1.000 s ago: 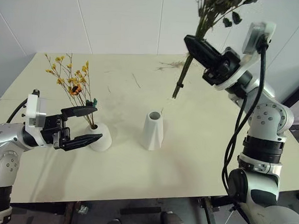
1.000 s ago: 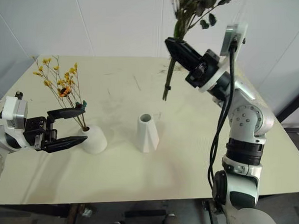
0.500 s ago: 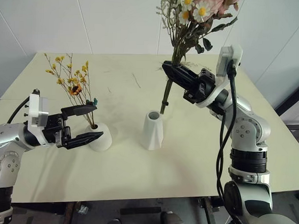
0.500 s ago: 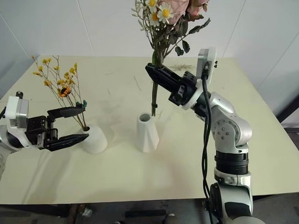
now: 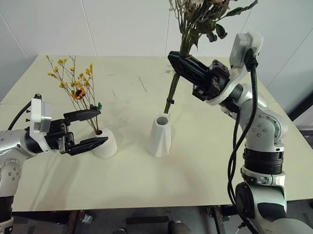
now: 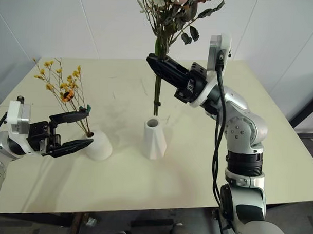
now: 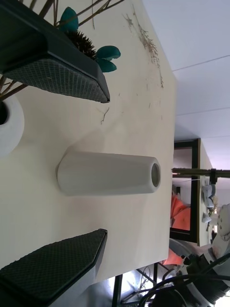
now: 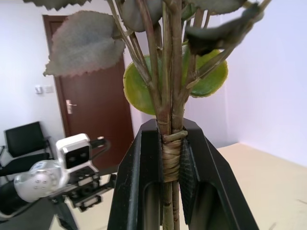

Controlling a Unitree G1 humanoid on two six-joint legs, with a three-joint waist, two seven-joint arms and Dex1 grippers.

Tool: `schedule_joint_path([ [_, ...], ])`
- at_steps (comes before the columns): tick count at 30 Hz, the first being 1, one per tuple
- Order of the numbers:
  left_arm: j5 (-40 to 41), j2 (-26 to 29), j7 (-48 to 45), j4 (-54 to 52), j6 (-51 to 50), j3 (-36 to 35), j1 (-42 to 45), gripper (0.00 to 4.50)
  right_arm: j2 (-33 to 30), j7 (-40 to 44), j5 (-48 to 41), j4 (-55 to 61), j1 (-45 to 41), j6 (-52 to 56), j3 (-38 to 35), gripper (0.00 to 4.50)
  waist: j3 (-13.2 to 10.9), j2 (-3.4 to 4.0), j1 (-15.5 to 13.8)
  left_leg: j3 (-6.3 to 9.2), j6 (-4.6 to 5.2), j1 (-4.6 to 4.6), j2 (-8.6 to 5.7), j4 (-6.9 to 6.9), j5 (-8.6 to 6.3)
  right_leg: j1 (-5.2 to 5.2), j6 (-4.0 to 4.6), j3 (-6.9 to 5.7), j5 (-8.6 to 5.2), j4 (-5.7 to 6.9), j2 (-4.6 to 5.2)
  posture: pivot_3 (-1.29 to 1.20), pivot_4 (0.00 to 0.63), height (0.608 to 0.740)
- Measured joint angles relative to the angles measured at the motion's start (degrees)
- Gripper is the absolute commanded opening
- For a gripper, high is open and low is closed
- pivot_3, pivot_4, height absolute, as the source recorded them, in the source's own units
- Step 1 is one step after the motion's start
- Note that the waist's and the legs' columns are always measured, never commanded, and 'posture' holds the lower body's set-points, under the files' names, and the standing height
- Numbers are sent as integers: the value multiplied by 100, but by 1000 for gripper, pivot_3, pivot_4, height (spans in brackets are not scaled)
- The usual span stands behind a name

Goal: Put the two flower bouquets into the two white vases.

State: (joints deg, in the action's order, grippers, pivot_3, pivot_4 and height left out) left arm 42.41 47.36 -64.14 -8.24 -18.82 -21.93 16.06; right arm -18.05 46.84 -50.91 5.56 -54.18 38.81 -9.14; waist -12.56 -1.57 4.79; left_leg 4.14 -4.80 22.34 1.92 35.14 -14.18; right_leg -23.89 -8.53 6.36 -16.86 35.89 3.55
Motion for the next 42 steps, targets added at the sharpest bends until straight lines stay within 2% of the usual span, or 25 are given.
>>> schedule_joint_path([
  [5, 0, -12, 36, -8, 0, 0, -27, 4500, 167, -154, -197, 267, 320, 178, 179, 113, 0, 0, -2, 0, 0, 0, 0, 1, 0, 0, 0, 0, 0, 2, 0, 0, 150, 740],
  [13, 0, -60, 85, -28, 1, 0, -55, 4500, 190, -41, 159, -22, 525, -211, 333, 113, 0, 0, 1, 0, 0, 0, 0, 1, 0, 0, 0, 0, 0, 0, 0, 0, 150, 740],
  [29, 4, -101, 139, -110, 1, -46, -146, 4500, 53, 53, -198, -166, 55, -1, 190, 113, 0, 0, 6, -1, 0, 1, 0, 0, 0, -1, 0, 0, 0, -2, 0, 0, 150, 740],
  [42, 6, -108, 175, -207, 1, -71, -194, 4500, 192, 564, 500, -1058, -52, -646, 354, 113, 0, 0, 2, -1, 0, 2, 0, -3, 0, -2, 0, 0, 0, -5, 0, 0, 150, 740],
])
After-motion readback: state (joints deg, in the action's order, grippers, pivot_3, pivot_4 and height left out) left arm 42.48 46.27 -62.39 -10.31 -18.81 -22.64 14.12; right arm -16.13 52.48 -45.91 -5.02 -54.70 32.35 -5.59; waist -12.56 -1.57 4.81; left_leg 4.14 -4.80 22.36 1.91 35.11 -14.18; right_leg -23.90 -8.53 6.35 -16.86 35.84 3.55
